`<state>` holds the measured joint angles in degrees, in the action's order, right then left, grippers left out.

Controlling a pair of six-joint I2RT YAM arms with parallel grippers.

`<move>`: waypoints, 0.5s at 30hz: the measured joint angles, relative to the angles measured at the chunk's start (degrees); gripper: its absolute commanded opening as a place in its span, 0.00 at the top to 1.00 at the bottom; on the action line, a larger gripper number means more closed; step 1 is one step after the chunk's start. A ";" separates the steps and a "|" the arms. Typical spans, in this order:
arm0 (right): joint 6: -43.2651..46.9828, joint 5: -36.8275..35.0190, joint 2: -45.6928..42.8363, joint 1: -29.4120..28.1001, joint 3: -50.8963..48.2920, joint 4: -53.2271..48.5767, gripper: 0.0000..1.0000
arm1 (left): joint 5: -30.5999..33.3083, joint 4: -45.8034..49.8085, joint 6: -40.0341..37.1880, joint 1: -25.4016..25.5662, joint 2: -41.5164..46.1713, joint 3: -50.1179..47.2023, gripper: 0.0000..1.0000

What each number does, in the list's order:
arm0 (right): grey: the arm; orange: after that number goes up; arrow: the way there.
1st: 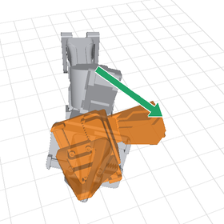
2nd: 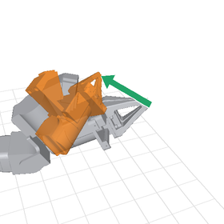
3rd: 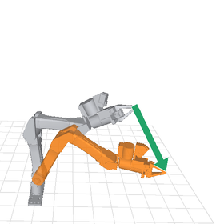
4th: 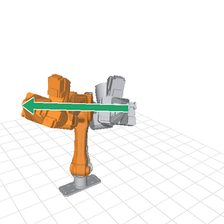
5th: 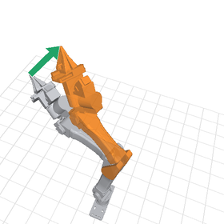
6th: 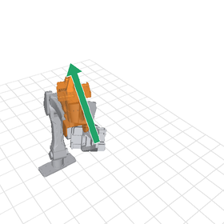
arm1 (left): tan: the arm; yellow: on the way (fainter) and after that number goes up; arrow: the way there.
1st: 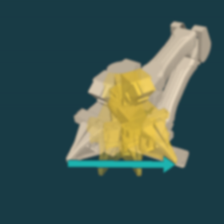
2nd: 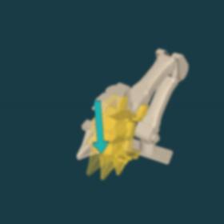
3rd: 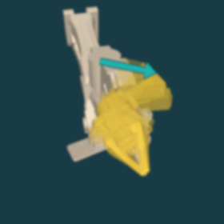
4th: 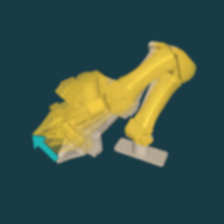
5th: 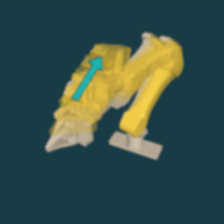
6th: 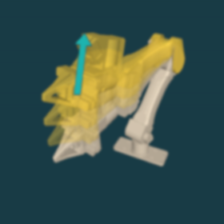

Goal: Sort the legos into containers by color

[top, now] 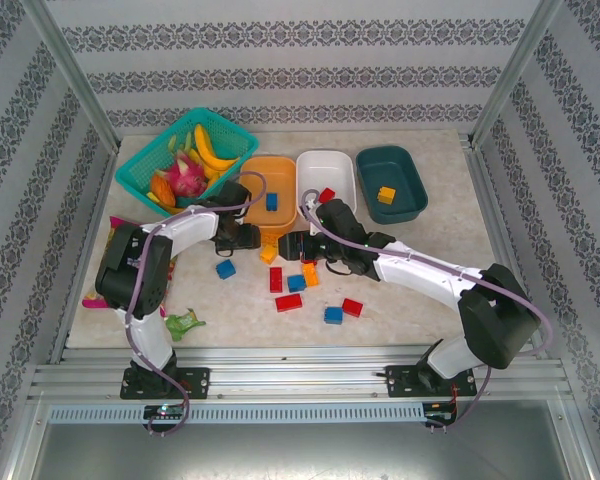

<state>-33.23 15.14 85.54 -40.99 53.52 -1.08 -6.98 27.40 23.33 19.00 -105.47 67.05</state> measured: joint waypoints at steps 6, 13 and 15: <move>-0.02 0.13 0.00 0.39 0.13 -0.46 0.32 | 0.66 -0.52 0.02 0.00 -1.36 1.97 0.50; -0.70 0.81 0.00 0.42 0.87 -0.85 0.32 | 1.99 -0.83 0.07 0.00 -1.51 1.97 0.62; -0.87 0.87 0.00 0.42 0.96 -0.83 0.32 | 2.75 -1.01 0.04 0.02 -1.40 1.88 0.63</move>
<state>-34.11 16.01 85.54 -40.58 54.48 -1.91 -4.23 26.39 23.38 19.03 -106.87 68.93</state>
